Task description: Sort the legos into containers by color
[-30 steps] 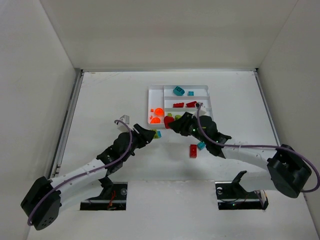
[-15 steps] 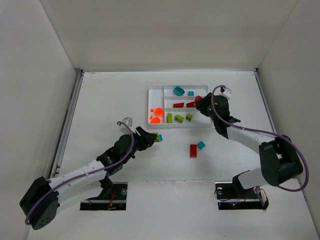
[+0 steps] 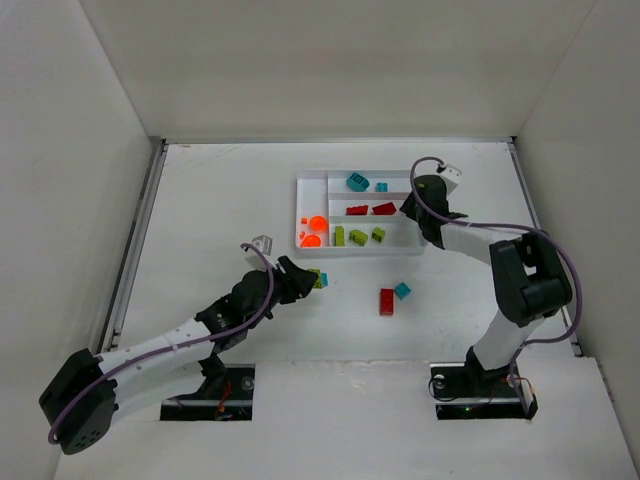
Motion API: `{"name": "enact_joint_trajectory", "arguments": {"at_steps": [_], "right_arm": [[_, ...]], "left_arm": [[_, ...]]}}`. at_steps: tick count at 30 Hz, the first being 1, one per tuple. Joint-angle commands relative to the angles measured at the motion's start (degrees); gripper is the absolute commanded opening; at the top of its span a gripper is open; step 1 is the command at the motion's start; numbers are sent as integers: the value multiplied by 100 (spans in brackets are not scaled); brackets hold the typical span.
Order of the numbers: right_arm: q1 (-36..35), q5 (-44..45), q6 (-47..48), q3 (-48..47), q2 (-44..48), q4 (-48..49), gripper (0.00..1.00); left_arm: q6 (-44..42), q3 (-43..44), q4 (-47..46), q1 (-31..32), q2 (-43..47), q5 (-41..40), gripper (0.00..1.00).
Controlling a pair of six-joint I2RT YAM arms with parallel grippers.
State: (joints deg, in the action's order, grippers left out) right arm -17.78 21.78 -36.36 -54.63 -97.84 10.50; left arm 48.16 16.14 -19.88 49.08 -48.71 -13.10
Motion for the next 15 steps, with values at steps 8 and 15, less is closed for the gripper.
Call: {"name": "enact_joint_trajectory", "arguments": {"at_steps": [8, 15], "right_arm": [[25, 257, 182, -154, 133, 48, 60], [-185, 239, 226, 601, 941, 268, 65]], "left_arm": [[114, 424, -87, -52, -51, 413, 20], [351, 548, -60, -342, -253, 1063, 20]]}}
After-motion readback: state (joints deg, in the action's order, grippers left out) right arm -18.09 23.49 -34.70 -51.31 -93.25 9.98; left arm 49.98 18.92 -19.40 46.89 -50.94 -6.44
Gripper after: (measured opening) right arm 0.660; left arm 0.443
